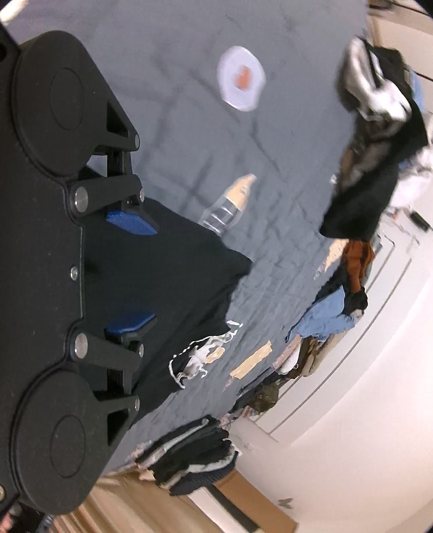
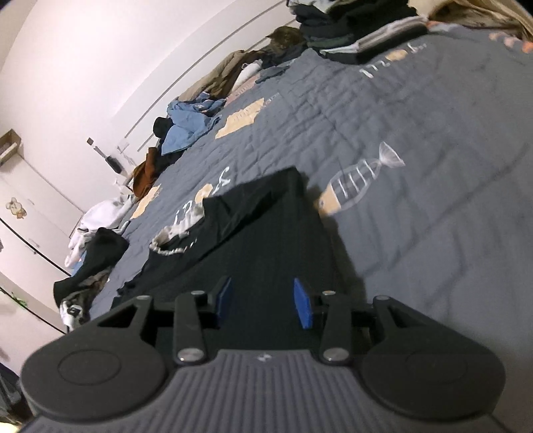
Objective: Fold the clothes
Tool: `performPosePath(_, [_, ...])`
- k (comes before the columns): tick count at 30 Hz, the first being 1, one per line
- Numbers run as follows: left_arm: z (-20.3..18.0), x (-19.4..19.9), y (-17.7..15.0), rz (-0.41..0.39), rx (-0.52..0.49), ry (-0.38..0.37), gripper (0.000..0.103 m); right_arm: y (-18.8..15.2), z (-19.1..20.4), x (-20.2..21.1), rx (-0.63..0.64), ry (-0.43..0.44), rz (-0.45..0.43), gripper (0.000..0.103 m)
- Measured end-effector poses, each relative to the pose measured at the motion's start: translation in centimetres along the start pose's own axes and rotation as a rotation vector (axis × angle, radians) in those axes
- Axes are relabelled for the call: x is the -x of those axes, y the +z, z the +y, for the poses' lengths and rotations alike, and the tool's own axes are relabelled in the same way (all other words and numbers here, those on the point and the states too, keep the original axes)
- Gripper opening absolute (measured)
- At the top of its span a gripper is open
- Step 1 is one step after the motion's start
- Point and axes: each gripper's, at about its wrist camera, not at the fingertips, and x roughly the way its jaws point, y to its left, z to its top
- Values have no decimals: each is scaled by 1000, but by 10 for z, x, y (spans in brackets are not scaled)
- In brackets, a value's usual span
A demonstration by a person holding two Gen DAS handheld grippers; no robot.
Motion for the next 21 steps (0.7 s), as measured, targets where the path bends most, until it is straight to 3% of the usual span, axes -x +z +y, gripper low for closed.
performPosePath(9, [39, 36, -40, 11, 180, 20, 53, -48, -2, 30, -64, 47, 30, 40])
performPosePath(21, [50, 3, -63, 53, 270, 43, 53, -85, -37, 19, -320, 81, 69, 40])
